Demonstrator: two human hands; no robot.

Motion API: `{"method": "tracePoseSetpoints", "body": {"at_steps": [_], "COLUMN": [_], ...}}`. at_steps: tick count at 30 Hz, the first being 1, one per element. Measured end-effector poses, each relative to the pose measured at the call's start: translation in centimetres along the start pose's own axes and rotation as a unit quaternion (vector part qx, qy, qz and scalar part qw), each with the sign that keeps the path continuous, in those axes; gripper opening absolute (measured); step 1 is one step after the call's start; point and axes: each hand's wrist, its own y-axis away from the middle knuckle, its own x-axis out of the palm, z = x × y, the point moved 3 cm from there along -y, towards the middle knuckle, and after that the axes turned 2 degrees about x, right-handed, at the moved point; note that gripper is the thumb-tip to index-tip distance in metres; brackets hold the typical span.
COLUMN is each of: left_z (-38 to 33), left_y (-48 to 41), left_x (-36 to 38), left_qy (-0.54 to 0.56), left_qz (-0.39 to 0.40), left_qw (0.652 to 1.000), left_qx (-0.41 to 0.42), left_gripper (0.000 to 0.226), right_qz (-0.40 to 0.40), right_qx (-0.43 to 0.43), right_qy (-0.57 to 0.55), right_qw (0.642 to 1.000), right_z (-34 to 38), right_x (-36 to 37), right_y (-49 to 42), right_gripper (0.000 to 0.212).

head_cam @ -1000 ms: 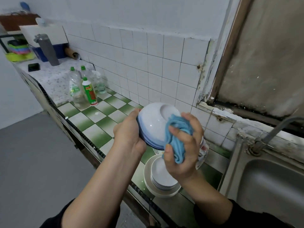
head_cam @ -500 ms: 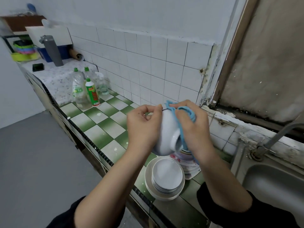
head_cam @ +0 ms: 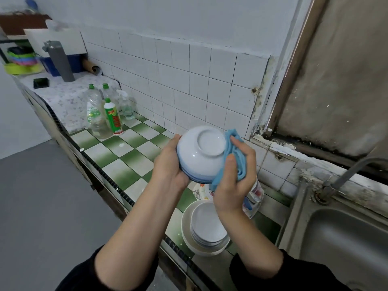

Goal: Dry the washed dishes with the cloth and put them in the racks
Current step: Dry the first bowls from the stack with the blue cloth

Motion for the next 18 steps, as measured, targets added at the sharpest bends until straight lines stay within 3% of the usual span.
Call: {"method": "tracePoseSetpoints", "body": {"at_steps": [2,5,7,9,11,14,16,18], "left_z": [0.2,0.1,-0.3,-0.7,-0.7,0.5,1.2,1.5], "left_y": [0.1,0.9,1.4,1.8,2.3,1.8,2.0,2.3], "left_x": [-0.2,-0.3,-0.2,-0.3,-0.3,-0.4,-0.6,-0.7], "left_qy": [0.000,-0.016,-0.084,-0.186,-0.256,-0.303,-0.278,-0.261], "left_qz": [0.032,0.054,0.054,0.040,0.030,0.016,0.032,0.067], "left_qw": [0.999,0.994,0.980,0.951,0.931,0.945,0.960,0.962], "left_qx": [0.011,0.098,0.174,0.243,0.257,0.124,0.008,-0.039], "left_gripper": [0.020,0.018,0.022,0.028,0.035,0.061,0.088,0.109], "right_qz": [-0.049,-0.049,-0.037,-0.052,-0.042,0.062,0.153,0.202], "right_qx": [0.150,0.395,0.443,0.417,0.334,0.149,0.061,0.020], "right_qy": [-0.073,-0.125,-0.129,-0.129,-0.101,-0.043,0.003,0.031], "right_qw": [0.985,0.909,0.886,0.898,0.936,0.986,0.986,0.979], "right_z": [-0.1,-1.3,-1.7,-1.6,-0.8,0.1,0.1,-0.2], "right_x": [-0.3,-0.7,-0.8,-0.9,-1.0,-0.9,-0.9,-1.0], "right_y": [-1.1,-2.6,-3.1,-3.6,-4.2,-4.4,-4.0,-3.8], "right_gripper": [0.021,0.010,0.013,0.011,0.015,0.015,0.013,0.015]}}
